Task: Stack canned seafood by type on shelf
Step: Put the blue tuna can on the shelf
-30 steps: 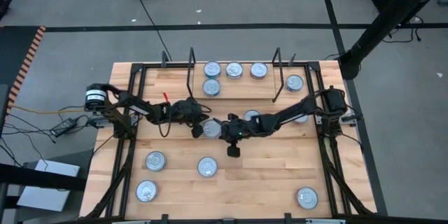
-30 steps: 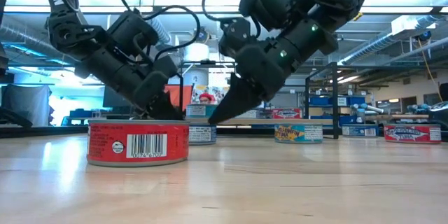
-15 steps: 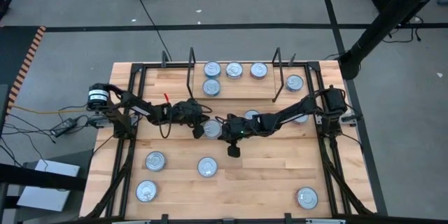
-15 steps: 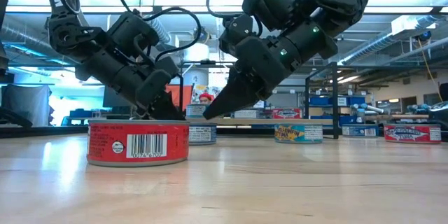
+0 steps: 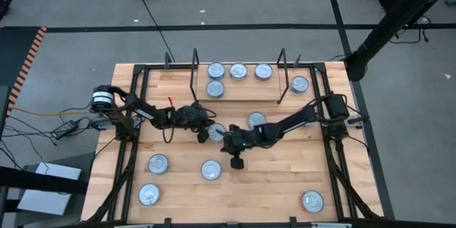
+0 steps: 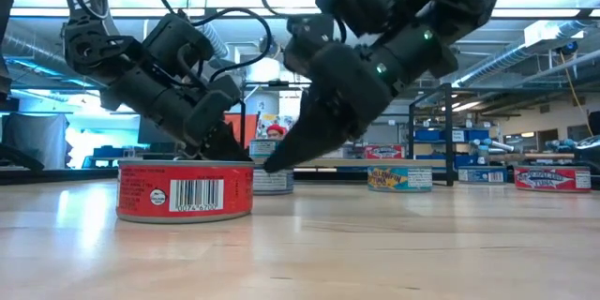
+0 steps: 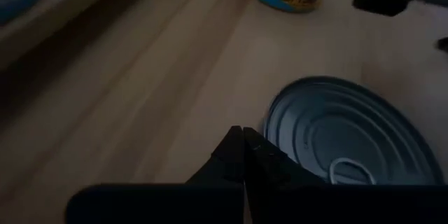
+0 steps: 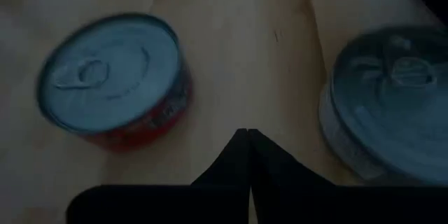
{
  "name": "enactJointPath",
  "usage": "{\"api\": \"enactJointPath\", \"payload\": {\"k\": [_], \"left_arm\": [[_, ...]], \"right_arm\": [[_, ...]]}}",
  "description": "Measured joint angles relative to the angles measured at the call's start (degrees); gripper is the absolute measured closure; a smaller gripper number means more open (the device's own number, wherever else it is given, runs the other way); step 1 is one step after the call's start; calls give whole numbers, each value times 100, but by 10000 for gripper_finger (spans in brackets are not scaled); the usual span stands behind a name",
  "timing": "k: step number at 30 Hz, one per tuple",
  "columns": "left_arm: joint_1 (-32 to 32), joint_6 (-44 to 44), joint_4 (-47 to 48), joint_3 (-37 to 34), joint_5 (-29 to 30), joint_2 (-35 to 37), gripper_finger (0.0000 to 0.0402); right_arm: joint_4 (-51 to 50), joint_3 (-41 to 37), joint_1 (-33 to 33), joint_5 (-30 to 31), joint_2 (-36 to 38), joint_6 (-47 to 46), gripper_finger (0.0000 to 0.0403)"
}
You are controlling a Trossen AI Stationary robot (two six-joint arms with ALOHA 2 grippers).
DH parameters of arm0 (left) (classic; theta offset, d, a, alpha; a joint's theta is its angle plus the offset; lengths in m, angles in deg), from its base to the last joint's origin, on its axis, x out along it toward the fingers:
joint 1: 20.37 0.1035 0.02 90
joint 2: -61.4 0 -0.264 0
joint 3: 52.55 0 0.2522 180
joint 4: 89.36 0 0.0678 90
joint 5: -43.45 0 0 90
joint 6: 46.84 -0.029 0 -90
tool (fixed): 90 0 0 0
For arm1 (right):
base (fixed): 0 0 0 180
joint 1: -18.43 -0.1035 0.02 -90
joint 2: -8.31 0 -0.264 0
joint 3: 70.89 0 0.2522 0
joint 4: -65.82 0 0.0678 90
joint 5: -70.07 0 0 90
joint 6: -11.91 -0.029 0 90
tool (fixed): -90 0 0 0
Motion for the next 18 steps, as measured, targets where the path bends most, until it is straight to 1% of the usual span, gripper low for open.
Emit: {"api": "enactJointPath", "payload": {"k": [3,8,12,18], "left_arm": [[-118,161,-29,10,15,-21,401],[-346,297,-88,44,39,-37,401],[-474,283,-86,68,171,-39,401],[-531,289,-67,68,204,-39,401]], "right_arm": [[26,48,-101,191,-3,-27,395],[-162,48,-58,551,-23,-220,395],[-263,48,19,548,-24,-95,395],[-316,45,64,509,67,-17,395]]}}
